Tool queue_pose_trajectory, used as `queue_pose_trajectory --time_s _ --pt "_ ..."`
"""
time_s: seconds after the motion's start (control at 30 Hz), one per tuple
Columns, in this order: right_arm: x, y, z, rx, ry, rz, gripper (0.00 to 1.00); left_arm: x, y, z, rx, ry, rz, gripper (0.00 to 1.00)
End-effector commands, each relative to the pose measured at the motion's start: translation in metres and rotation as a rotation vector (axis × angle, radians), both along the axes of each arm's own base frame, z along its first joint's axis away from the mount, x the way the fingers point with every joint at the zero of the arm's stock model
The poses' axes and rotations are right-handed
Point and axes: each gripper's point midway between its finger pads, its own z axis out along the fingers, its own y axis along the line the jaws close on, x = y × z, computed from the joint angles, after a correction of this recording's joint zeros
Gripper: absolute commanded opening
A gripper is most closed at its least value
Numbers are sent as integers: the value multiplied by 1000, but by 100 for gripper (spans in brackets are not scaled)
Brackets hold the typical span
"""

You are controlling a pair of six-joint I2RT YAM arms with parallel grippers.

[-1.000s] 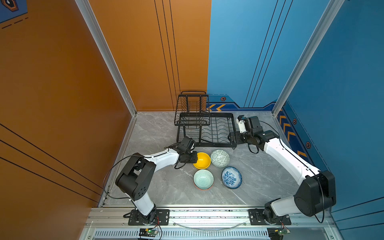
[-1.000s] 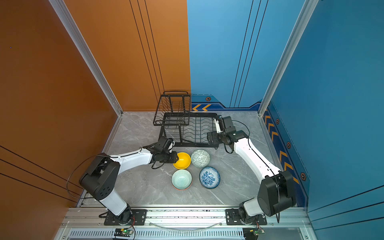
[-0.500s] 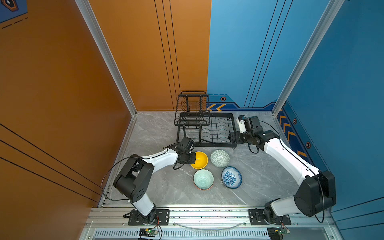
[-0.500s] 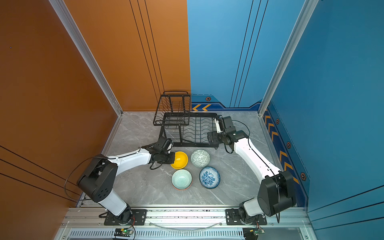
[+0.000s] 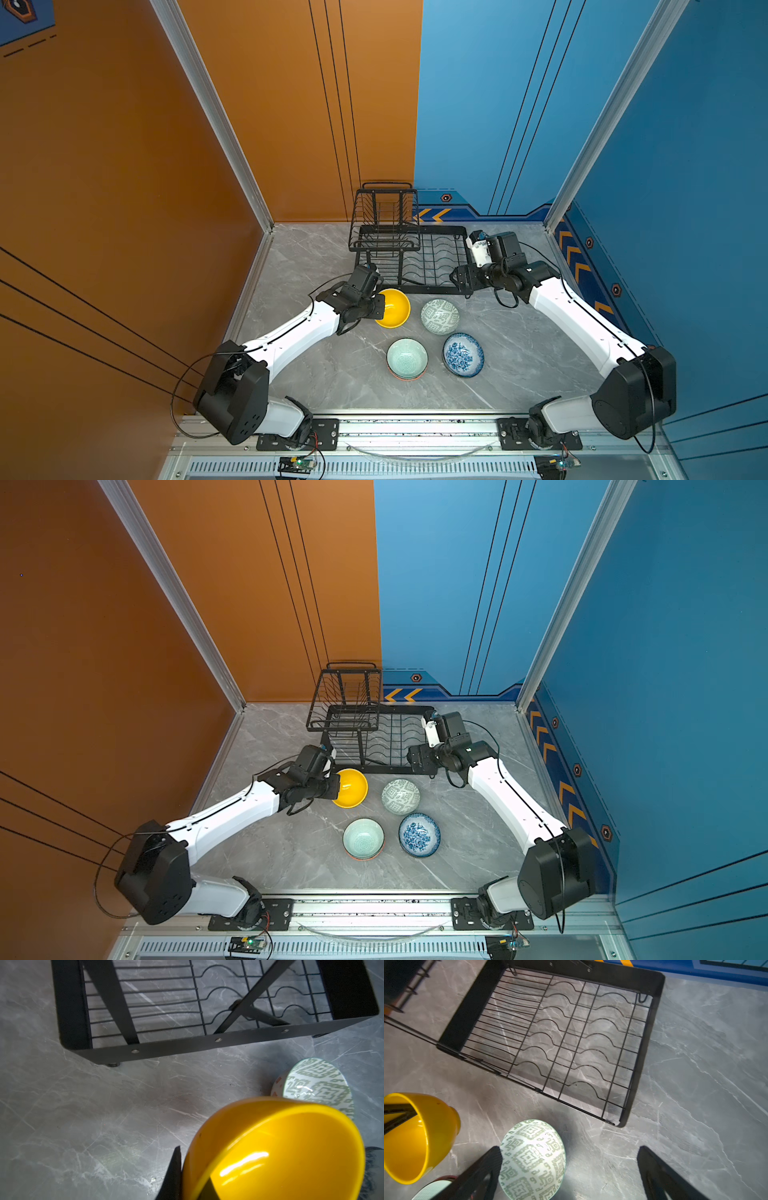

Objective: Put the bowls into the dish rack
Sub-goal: 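Grasp the yellow bowl rim with the left gripper and lift it, then bring the right gripper to the yellow bowl and grasp its rim beside the left gripper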

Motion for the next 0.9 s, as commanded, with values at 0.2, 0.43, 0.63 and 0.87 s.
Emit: queue_pose_trajectory --time_s 0.2,0.43,0.63,0.87 --pt "-40 80 83 296 -69 291 100 17 -31 77 -1 -198 -64 0" --pt "-46 95 86 280 -52 289 100 23 -55 114 13 -294 -115 0" --pt "-34 90 70 234 -15 202 99 23 -68 137 26 -356 -149 0" --pt "-28 87 63 208 -7 162 87 26 -69 139 38 -371 -147 0"
